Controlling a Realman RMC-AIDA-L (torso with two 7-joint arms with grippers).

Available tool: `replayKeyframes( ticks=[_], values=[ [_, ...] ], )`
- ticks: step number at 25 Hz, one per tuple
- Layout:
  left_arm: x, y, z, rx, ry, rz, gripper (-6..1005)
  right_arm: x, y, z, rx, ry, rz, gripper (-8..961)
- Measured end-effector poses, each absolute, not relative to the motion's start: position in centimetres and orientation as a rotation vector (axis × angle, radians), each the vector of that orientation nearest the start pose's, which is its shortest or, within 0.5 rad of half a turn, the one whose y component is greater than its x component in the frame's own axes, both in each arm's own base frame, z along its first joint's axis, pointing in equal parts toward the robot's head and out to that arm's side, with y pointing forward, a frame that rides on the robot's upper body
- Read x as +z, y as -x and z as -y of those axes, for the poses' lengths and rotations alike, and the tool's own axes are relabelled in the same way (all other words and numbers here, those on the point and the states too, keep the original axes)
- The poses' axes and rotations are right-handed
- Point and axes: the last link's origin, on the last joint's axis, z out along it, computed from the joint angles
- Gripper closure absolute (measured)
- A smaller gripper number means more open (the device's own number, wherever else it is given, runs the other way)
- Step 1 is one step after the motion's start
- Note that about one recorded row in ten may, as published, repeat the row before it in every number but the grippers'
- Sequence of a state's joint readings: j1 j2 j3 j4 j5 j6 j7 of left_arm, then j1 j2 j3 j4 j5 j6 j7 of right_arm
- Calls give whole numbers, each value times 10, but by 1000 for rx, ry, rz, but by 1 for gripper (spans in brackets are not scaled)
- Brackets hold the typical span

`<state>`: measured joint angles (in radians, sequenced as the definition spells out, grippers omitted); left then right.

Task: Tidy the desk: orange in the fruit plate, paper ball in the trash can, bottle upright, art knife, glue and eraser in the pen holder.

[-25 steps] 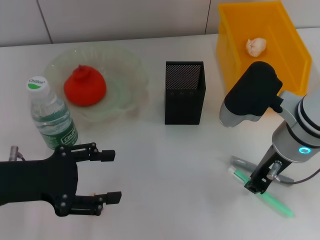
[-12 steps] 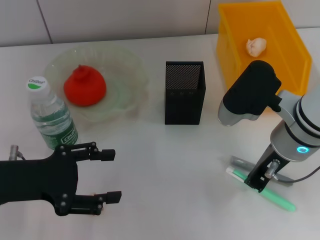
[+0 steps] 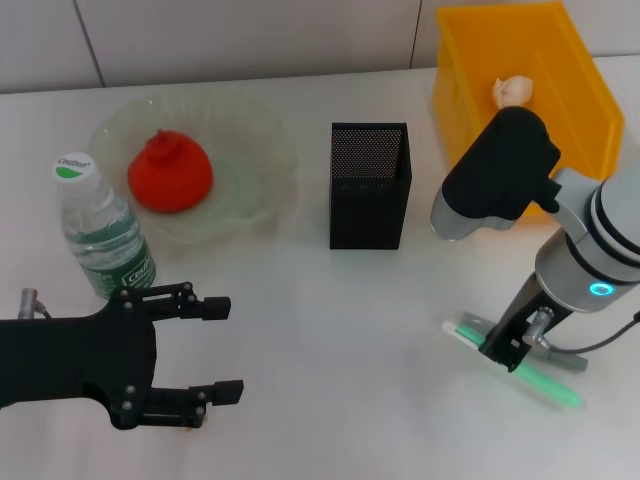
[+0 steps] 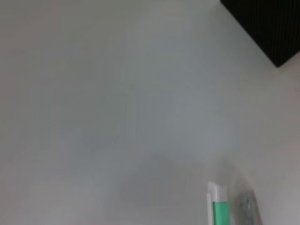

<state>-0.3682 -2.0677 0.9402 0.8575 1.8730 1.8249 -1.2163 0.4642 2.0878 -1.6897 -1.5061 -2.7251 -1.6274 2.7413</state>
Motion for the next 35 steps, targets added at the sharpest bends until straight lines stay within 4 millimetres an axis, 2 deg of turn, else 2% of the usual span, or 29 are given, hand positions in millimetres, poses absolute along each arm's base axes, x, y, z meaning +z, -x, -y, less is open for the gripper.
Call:
replayKeyframes(
  ticks=[10,20,21,23,26,35],
  values=[
    [9,250,-271,-759,2991,162,226,-16,-173,-303,-722,2533,-826,873],
    [8,250,-271,-773,2984,153,227,8,-132,-300,-518,2508,-659,873],
    [8,249,-271,-777,2982,152,227,13,-123,-299,-471,2501,-617,873],
    [8,249,-271,-781,2980,151,227,15,-119,-299,-450,2497,-598,872],
    [8,248,-272,-784,2978,149,228,25,-105,-299,-337,2466,-534,872],
    [4,248,-272,-813,2973,143,229,35,-93,-304,-182,2408,-449,872]
  ],
)
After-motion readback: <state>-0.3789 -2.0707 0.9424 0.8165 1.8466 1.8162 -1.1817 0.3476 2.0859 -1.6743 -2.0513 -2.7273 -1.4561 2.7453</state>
